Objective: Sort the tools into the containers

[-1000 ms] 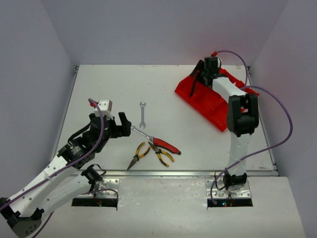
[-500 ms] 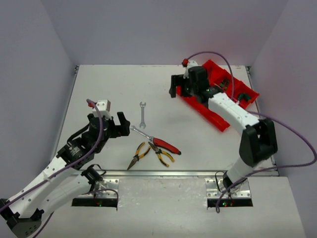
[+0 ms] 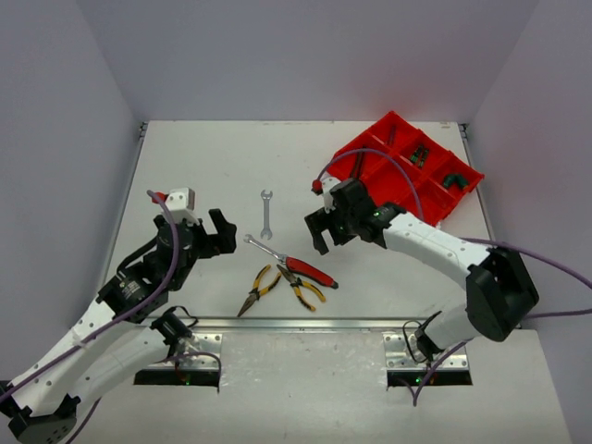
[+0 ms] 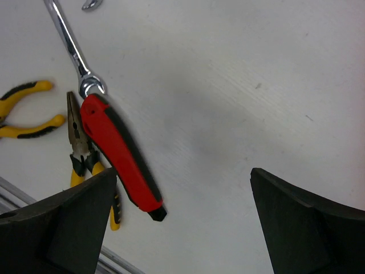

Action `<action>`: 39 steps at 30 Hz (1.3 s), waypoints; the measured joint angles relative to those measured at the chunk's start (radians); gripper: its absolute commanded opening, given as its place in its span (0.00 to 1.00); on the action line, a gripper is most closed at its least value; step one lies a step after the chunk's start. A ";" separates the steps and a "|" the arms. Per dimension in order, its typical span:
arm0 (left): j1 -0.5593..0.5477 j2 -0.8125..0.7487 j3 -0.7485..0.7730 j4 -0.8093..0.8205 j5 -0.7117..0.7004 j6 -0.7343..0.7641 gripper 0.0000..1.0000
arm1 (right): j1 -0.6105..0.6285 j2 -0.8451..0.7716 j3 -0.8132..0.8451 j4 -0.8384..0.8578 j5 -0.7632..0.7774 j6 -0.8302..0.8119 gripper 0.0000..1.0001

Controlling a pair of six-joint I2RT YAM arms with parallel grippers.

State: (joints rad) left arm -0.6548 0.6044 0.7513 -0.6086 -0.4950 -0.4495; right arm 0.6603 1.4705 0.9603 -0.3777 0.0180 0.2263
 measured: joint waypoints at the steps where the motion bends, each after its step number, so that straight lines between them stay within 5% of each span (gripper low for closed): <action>1: 0.000 0.000 0.000 -0.001 0.000 0.000 1.00 | 0.013 0.016 0.003 -0.015 0.003 -0.013 0.98; 24: 0.000 0.056 0.000 0.006 0.079 0.027 1.00 | 0.213 0.373 0.210 -0.106 0.019 -0.062 0.78; 39: 0.000 0.051 0.000 0.010 0.088 0.027 1.00 | 0.225 0.425 0.209 -0.092 0.034 -0.050 0.51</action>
State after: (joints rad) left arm -0.6548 0.6554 0.7513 -0.5983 -0.4068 -0.4225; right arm 0.8856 1.8955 1.1690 -0.4692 0.0522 0.1759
